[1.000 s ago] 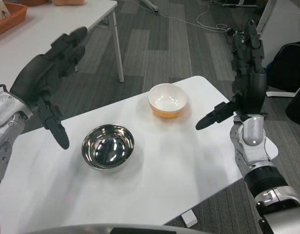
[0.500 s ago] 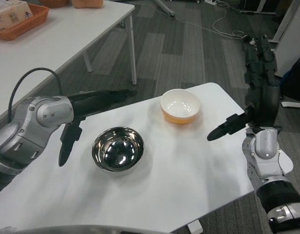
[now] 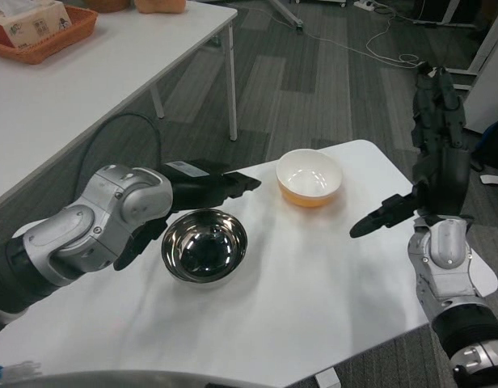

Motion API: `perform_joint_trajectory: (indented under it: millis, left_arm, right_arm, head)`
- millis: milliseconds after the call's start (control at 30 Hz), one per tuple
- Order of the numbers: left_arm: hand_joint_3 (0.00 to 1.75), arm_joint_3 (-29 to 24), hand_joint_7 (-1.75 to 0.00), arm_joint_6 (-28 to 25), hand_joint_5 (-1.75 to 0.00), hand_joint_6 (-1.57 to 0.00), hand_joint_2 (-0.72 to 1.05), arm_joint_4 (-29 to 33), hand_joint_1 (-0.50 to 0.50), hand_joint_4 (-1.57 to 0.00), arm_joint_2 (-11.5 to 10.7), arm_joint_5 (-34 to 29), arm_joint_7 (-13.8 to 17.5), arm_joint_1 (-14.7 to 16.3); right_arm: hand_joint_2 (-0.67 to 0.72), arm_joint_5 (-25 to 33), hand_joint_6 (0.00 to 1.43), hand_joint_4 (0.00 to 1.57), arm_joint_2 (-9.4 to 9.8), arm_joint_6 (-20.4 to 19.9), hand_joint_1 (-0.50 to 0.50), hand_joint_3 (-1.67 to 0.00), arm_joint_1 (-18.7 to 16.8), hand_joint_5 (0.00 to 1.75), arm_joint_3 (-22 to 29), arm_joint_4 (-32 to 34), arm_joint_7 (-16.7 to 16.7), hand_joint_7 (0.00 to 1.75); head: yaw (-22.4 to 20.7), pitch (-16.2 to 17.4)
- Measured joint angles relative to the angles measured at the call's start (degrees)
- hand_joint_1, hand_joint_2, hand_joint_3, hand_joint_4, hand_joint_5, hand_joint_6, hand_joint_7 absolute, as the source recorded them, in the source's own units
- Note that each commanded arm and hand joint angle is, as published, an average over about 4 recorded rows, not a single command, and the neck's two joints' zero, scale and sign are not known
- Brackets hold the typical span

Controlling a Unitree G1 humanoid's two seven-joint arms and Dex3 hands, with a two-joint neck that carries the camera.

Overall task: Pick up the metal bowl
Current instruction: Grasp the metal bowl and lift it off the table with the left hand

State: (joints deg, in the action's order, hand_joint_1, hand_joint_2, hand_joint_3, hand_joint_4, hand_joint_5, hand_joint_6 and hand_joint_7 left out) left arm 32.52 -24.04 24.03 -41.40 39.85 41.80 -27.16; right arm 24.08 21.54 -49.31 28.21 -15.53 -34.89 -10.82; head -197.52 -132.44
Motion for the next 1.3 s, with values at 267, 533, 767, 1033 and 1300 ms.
perform_joint_trajectory:
  millis: [267, 533, 767, 1033, 1300]
  left_arm:
    - [0.02, 1.9, -0.14, 0.8, 0.0, 0.0, -0.64, -1.4, -0.5, 0.0, 2.1, 1.2, 0.1, -0.2]
    - [0.0, 2.5, -0.14, 1.9, 0.0, 0.0, -0.64, -4.0, -0.5, 0.0, 5.3, 2.4, 0.1, 0.0]
    - [0.0, 2.5, -0.14, 3.5, 0.0, 0.0, -0.64, -6.6, -0.5, 0.0, 8.7, 2.6, 0.1, 0.8]
    - [0.04, 2.5, -0.14, 3.8, 0.0, 0.0, -0.64, -8.3, -0.5, 0.0, 10.0, 3.7, 0.1, 1.5]
    - [0.0, 2.0, -0.14, 4.0, 0.0, 0.0, -0.59, -8.6, -0.5, 0.0, 11.4, 4.5, 0.0, 2.7]
  right_arm:
    - [0.63, 2.2, 0.0, 0.0, 1.49, 0.0, -0.34, 0.0, 1.0, 0.0, -1.2, -1.6, 0.0, 0.0]
    - [0.66, 3.5, 0.0, 0.0, 2.66, 0.0, -0.33, 0.0, 1.1, 0.0, -2.4, -2.0, 0.0, 0.0]
    - [0.63, 5.1, 0.0, 0.0, 3.6, 0.0, -0.33, 0.0, 1.1, 0.0, -3.1, -2.1, 0.0, 0.0]
    - [0.66, 6.5, 0.0, 0.0, 4.53, -0.1, -0.33, -0.02, 1.1, 0.0, -4.1, -2.1, 0.0, 0.0]
    - [0.66, 7.6, 0.0, 0.0, 5.52, -0.1, -0.33, 0.0, 1.1, 0.0, -5.4, -2.1, 0.0, 0.0]
  head:
    - [-0.6, -0.2]
    - [-0.2, 0.1]
    - [0.4, 0.1]
    - [0.8, 0.7]
    - [0.3, 1.5]
